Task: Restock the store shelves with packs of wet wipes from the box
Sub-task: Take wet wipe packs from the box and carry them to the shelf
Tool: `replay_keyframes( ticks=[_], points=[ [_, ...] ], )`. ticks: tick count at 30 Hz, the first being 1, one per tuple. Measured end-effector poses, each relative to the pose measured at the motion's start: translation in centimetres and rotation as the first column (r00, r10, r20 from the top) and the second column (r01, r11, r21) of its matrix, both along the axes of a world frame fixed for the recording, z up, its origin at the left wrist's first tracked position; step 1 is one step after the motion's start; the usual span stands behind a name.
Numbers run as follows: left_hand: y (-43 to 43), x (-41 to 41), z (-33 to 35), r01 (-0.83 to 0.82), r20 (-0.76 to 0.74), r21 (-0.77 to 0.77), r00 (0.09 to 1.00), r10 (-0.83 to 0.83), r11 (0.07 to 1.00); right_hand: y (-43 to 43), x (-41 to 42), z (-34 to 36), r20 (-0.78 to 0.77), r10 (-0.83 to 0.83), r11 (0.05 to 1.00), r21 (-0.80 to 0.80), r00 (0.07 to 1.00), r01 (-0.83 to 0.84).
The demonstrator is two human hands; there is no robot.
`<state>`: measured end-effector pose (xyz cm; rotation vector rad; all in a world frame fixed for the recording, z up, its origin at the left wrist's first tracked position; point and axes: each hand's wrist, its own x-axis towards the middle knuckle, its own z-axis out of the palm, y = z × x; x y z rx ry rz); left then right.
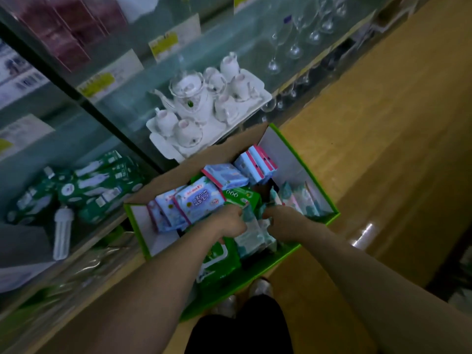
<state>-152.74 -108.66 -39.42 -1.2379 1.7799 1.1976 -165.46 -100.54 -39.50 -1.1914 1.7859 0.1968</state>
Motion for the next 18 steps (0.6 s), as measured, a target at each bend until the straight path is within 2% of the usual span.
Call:
replay_keyframes(
  ticks=[4, 8, 15, 18],
  points=[
    [0.9, 0.2, -2.3, -0.097, -0.014, 0.046, 0.995, 0.098, 0.994, 0.1, 0.9, -2.4, 0.036, -0.032, 0.999, 0.018, 0.999, 0.031],
    [1.5, 0.4, -3.9, -0.180, -0.053, 0.072, 0.981, 0.184, 0.981, 0.2, 1.9, -4.4, 0.002, -0.090, 0.996, 0.018, 0.996, 0.089],
    [2.1, 0.3, -4.8, -0.397, 0.035, 0.166, 0.917, 0.397, 0.903, -0.9, 3.3, -4.7, -0.096, -0.234, 0.971, 0.033, 0.967, 0.239],
    [2.1, 0.4, -4.9, -0.434, 0.046, 0.168, 0.900, 0.433, 0.885, -1.3, 3.4, -4.4, -0.115, -0.267, 0.962, 0.029, 0.957, 0.272]
  ],
)
